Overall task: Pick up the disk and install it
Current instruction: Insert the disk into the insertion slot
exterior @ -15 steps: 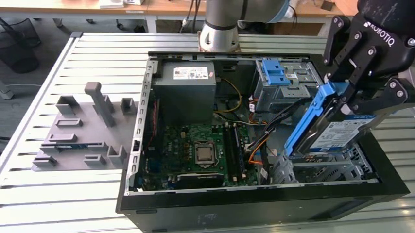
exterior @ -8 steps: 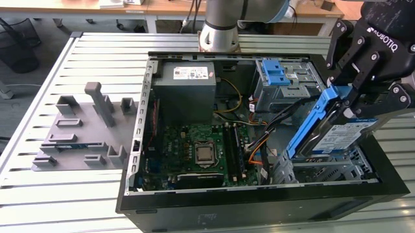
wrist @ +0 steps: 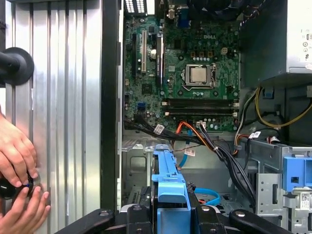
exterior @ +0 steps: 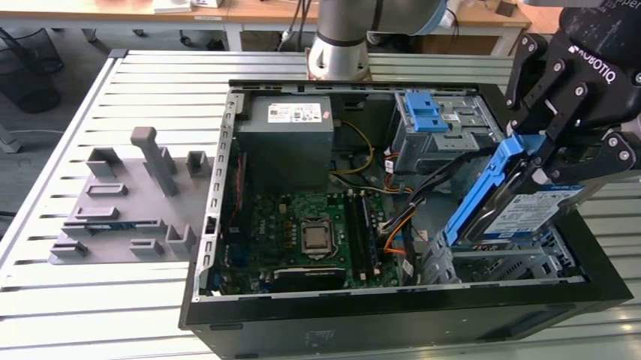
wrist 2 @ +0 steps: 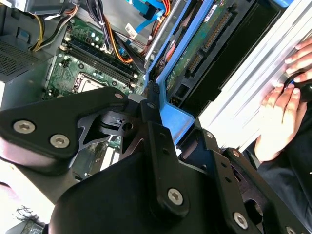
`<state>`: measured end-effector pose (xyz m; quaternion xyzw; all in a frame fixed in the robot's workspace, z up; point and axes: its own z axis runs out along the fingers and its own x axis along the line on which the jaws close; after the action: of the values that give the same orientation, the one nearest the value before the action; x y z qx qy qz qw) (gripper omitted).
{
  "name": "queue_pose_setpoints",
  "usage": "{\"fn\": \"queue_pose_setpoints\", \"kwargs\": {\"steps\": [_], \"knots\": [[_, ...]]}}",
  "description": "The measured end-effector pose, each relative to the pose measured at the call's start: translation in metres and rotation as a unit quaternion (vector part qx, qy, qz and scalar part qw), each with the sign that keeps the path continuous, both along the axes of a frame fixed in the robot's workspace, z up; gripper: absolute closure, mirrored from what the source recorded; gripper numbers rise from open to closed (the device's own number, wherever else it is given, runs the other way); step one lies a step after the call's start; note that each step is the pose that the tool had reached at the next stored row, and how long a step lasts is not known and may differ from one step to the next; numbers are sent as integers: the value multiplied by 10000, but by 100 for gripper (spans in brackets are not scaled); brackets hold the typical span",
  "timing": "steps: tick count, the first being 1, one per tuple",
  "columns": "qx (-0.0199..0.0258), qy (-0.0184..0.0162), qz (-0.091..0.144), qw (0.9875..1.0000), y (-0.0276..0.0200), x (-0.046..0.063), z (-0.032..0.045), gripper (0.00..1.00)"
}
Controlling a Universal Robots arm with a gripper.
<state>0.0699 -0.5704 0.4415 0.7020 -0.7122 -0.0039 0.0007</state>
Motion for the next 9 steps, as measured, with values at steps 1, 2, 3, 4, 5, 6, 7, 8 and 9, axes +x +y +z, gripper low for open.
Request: {"fn": "queue_pose_setpoints", "kwargs": {"steps": [1,2,3,4,5,6,7,8,9], "knots": [[0,0,-1,10000,0,1,-3,64],[-1,0,0,10000,0,3,-6,64],[-1,0,0,10000,0,6,-9,64],[-1,0,0,10000,0,8,-12,64],[-1,0,0,10000,0,9,-15,64],[-1,0,0,10000,0,10,-18,64],[-1,0,0,10000,0,10,-22,64],[-1,0,0,10000,0,11,-26,64],[-1,0,0,10000,0,12,-30,64]]}}
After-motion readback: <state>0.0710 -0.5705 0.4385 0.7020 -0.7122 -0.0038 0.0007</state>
